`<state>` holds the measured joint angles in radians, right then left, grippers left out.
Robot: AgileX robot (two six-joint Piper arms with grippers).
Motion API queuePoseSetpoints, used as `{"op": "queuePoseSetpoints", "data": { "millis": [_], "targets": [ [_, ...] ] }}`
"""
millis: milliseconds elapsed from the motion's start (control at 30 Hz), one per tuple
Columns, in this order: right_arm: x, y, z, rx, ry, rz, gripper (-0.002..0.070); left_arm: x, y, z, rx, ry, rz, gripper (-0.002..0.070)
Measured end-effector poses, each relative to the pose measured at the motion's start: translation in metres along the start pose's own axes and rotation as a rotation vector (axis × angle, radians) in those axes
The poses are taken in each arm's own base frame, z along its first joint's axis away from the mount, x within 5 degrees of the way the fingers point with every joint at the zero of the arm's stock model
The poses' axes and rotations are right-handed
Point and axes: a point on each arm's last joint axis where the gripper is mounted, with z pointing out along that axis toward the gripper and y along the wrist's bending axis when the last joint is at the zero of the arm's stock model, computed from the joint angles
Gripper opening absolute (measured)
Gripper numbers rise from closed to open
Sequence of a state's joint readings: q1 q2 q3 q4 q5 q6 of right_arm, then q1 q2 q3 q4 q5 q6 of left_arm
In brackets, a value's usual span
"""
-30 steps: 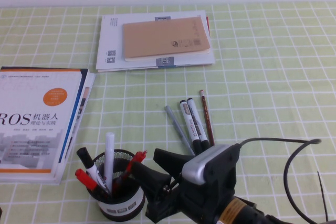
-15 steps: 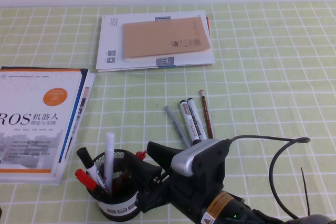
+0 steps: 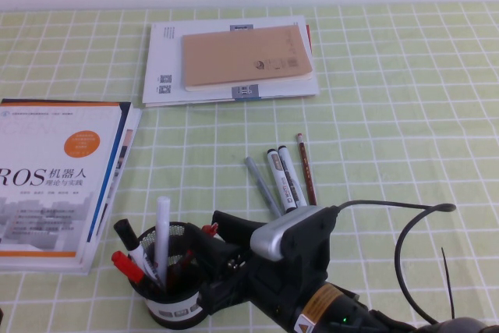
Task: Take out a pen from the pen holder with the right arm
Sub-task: 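Take a marker out of the pen holder and lay it on the table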
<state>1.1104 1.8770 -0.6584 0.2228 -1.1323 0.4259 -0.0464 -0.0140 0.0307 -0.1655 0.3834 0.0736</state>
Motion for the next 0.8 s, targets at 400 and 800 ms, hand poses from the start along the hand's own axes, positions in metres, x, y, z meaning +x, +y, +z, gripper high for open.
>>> {"op": "queuePoseSetpoints", "data": {
  "millis": [400,800],
  "targets": [
    [0.000,0.000,0.000,0.000,0.000,0.000,0.0151,0.000,0.000,0.000,0.000,0.000,0.000,-0.0008],
    [-0.022,0.012,-0.004,-0.032,-0.060,-0.030,0.0059,0.000,0.000,0.000,0.000,0.000,0.000,-0.0008]
  ]
}}
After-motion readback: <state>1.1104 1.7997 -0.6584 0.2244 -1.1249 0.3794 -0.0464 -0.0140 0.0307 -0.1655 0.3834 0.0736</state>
